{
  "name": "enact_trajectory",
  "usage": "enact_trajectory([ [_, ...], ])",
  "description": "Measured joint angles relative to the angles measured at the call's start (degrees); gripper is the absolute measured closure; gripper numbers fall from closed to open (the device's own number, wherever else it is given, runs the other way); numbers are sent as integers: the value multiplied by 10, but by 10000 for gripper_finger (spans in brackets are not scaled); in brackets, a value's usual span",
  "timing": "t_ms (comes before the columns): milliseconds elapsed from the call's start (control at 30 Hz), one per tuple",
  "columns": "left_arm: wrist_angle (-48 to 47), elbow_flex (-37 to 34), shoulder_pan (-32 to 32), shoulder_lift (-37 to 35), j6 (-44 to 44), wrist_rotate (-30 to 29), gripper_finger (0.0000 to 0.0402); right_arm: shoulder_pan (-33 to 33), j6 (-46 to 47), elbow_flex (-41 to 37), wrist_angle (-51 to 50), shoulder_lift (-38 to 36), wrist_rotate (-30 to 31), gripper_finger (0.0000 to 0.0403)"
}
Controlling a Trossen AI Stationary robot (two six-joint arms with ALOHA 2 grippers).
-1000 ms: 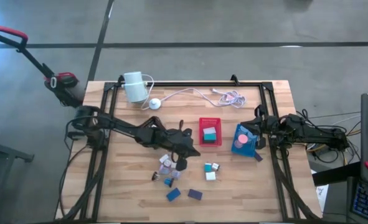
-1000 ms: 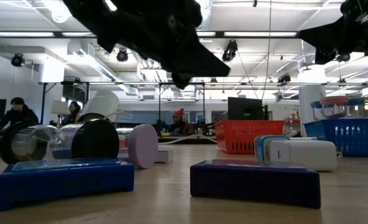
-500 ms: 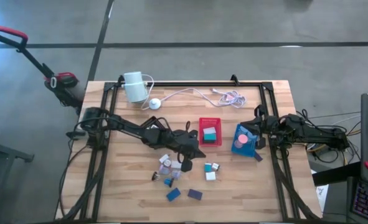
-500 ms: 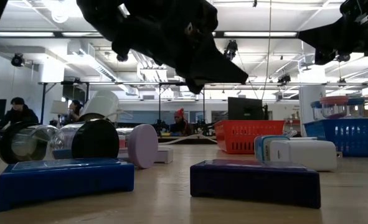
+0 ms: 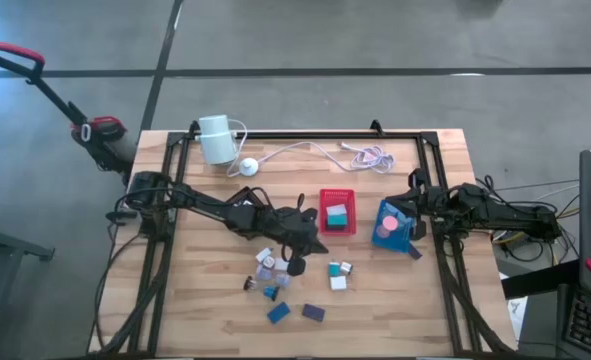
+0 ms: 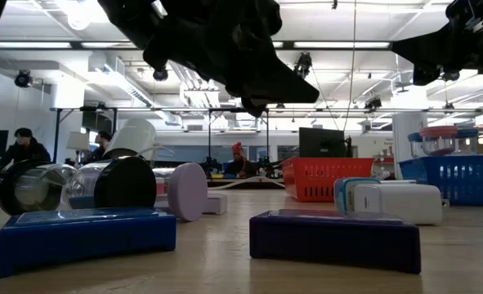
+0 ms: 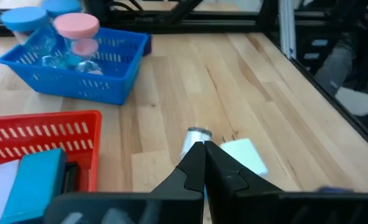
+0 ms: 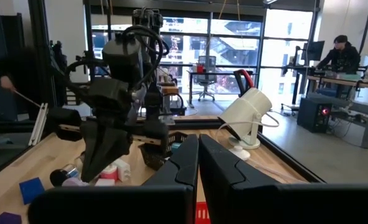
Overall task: Pick & Place Office items
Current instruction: Put the black hourglass into the blue bin
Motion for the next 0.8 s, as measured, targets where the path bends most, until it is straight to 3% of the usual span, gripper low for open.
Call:
enact_trajectory([
  [300,-6,-54,4,-80,9,-4,396,0,0,0,0,0,0,394],
  [800,87,-237,8,-236,-12,-50,396,0,-1,0,-2,0,0,394],
])
